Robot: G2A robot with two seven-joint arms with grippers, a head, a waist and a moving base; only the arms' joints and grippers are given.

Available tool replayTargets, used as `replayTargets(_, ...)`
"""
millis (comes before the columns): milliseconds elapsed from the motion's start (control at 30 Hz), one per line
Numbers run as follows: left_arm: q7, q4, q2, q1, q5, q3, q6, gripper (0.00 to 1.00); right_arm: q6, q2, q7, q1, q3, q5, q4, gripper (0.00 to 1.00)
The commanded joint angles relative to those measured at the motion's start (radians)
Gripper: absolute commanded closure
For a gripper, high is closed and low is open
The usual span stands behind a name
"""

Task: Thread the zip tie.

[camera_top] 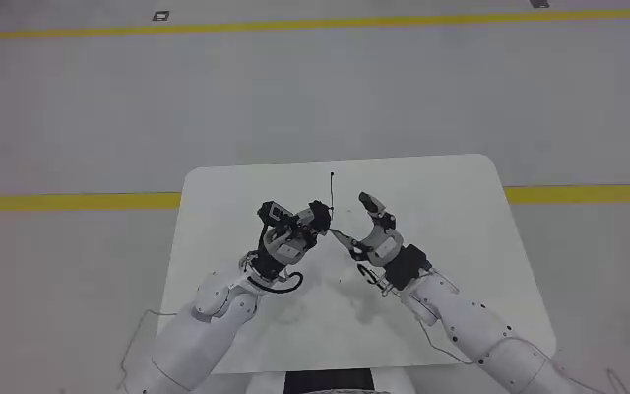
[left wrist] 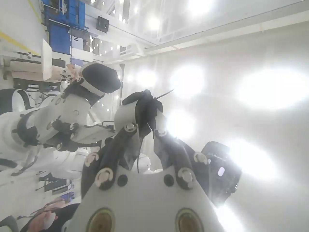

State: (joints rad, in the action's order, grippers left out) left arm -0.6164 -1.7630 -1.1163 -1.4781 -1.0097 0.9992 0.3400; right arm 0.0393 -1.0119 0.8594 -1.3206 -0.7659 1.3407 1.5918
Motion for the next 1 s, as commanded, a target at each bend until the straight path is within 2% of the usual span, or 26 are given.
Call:
replayTargets(0, 0.0, 0.0, 0.0, 0.0, 0.0, 0.0, 0.0, 1.0, -0.005, -0.007, -0.004, 0.002, 0.004, 0.005, -0.006, 0.55)
replayTargets(633, 0.0, 0.0, 0.0, 0.0, 0.0, 0.0, 0.0, 1.0, -0.011, -0.055, 0.024, -0.003, 0.004, 0.08, -0.028, 0.78)
replayTargets(967, 0.0, 0.0, 0.0, 0.0, 0.0, 0.0, 0.0, 1.0, -0.011, -0.074, 0.027, -0.007, -0.008, 0.108, -0.022, 0.82)
